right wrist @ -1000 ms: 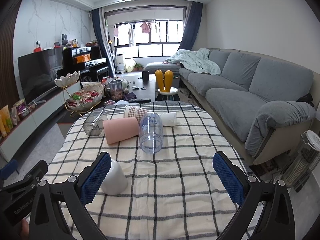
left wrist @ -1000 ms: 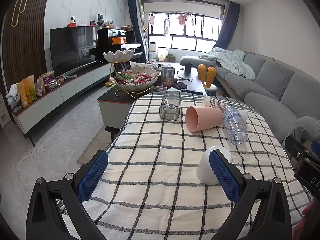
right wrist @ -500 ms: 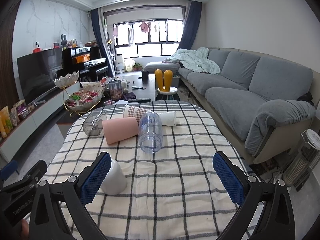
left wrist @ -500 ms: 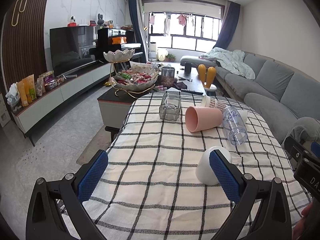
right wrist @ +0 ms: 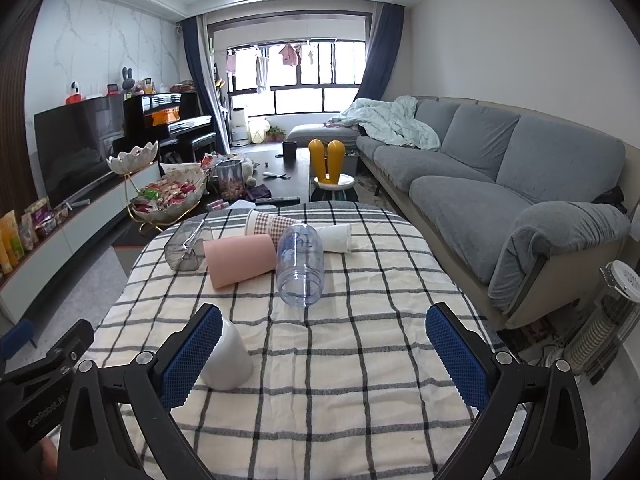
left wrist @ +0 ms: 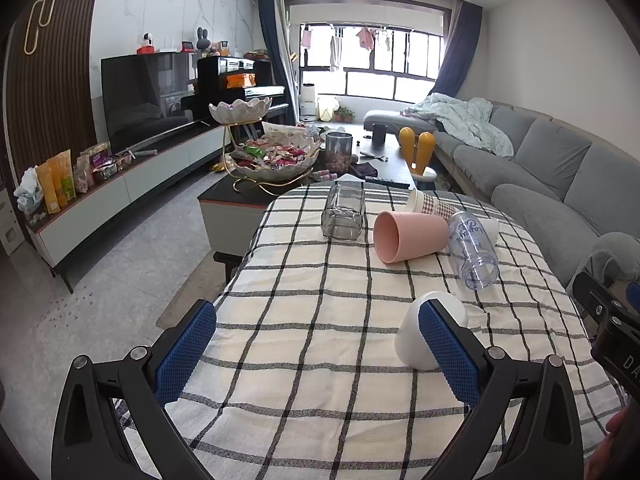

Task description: Flip cup upside down

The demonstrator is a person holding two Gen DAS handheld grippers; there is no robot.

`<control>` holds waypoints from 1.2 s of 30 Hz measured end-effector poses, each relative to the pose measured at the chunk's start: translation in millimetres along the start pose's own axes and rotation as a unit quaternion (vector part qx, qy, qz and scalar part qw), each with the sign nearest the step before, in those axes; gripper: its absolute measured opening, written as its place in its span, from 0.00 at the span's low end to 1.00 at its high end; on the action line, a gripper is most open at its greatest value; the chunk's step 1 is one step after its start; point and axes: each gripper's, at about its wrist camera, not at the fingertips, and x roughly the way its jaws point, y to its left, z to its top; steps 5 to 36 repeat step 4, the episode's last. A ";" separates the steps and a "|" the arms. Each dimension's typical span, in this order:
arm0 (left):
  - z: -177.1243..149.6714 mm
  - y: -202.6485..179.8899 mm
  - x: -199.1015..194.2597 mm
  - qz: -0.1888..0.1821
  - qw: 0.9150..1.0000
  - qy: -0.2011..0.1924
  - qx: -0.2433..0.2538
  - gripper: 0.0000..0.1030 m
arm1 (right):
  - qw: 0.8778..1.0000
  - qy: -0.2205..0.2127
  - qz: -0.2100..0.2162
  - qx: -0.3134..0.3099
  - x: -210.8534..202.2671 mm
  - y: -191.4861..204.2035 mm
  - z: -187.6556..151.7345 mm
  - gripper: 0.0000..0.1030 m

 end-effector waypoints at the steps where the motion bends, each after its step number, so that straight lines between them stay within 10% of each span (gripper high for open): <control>1: 0.1 0.3 0.6 -0.001 1.000 0.002 -0.001 1.00 | 1.000 0.000 0.000 0.000 -0.1 -0.3 0.0 0.99; 36: 0.0 1.0 2.4 -0.001 1.000 0.007 -0.003 1.00 | 1.000 -0.001 0.000 0.000 0.3 0.5 0.0 0.99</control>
